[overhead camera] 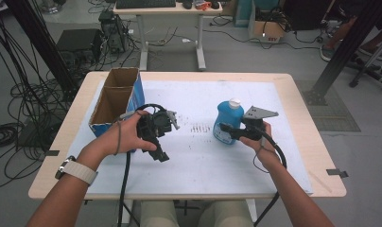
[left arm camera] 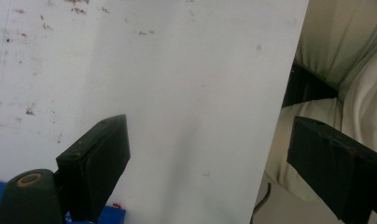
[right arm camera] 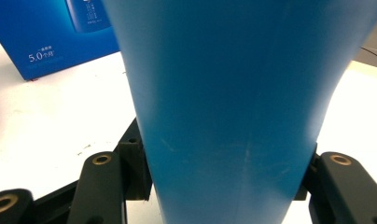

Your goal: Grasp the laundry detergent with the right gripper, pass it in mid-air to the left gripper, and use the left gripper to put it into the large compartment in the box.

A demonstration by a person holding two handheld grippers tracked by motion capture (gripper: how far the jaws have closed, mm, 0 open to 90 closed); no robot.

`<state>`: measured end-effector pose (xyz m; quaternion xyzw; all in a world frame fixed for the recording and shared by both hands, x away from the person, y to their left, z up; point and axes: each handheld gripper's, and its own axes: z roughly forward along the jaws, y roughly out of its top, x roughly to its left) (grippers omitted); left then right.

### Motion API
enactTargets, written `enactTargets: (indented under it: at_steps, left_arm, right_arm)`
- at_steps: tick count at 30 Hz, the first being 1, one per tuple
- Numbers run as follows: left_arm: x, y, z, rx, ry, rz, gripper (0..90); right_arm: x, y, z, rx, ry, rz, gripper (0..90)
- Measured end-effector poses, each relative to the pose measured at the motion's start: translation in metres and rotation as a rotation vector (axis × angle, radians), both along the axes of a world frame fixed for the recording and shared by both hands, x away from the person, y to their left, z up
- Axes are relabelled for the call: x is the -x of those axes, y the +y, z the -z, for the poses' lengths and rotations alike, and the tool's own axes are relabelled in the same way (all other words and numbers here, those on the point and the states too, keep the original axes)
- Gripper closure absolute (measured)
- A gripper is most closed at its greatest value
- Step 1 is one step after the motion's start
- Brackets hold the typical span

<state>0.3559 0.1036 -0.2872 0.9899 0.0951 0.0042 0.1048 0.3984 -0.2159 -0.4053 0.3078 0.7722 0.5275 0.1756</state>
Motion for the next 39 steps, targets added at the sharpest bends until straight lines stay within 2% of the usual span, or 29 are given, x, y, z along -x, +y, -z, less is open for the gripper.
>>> enactTargets:
  at_steps: [23,29,30,35,39]
  left_arm:
    - [0.001,0.0,-0.001,0.004,0.004,-0.005,13.3]
    - [0.002,-0.001,-0.005,0.001,-0.012,-0.007,13.1]
    - [0.002,-0.001,-0.006,0.005,-0.016,-0.006,13.1]
    - [0.003,-0.002,-0.012,0.009,-0.037,-0.009,13.1]
    - [0.004,-0.002,-0.017,0.007,-0.046,-0.009,13.2]
  right_arm:
    - [-0.001,0.0,0.0,0.003,-0.015,-0.008,42.7]
    - [-0.001,-0.001,-0.001,0.012,-0.012,-0.007,42.8]
    - [-0.001,0.0,0.0,-0.003,-0.009,-0.003,42.8]
    - [0.0,0.0,-0.001,0.004,-0.007,0.002,43.0]
    - [0.001,-0.003,-0.005,-0.011,-0.017,-0.002,43.0]
